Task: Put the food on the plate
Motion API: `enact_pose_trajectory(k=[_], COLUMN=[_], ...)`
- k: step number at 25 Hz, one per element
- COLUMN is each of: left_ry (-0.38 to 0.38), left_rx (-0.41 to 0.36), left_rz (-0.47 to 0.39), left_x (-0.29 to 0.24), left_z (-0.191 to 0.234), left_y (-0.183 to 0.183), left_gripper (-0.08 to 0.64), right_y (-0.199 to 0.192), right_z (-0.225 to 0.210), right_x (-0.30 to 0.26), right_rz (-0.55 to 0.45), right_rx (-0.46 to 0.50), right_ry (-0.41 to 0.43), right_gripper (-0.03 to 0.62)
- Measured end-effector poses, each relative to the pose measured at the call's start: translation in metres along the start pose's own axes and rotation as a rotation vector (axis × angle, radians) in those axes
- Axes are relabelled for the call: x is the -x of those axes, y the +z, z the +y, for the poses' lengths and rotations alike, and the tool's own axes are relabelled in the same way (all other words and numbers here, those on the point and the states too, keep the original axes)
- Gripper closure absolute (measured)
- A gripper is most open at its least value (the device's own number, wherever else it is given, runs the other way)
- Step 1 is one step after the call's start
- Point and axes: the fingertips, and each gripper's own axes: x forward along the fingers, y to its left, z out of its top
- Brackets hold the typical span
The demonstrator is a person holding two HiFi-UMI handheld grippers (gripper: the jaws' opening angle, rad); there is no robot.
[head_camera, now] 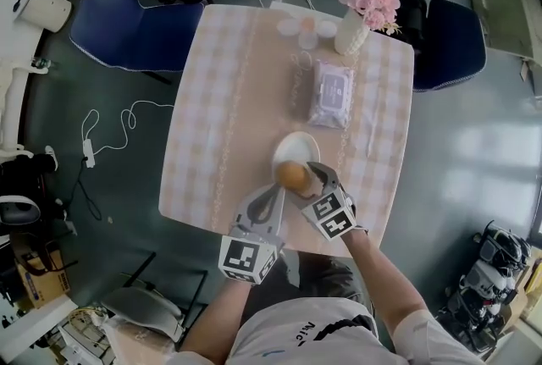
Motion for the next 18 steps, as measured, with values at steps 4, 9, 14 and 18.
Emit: enact_pose_trajectory(k=[4, 9, 14, 18], left_ry=[-0.016, -0.02, -0.023, -0.034], left_rx=[-0.018, -0.037, -0.045, -0.058], left_rz=[-0.004, -0.008, -0.027, -0.042], left_x=[0.007, 0.026, 0.053, 0.069], left_z=[-0.009, -0.02, -0.032, -0.043], left_y=[0.002, 0.005, 0.012, 0.018], left_gripper=[0.554, 0.554, 0.554, 0.554], right_y=[0.01, 0.03, 0.049, 0.061], right_z=[0.003, 0.016, 0.04, 0.052], right_x=[0.026, 0.061, 0.092, 0.118], right_rz=[-0.055, -0.156, -0.243, -0.311], right_rx=[-0.035, -0.084, -0.094, -0.089], right_ry=[-0.018, -0.048, -0.066, -0.123], right_gripper=[0.272, 0.273, 0.281, 0.424])
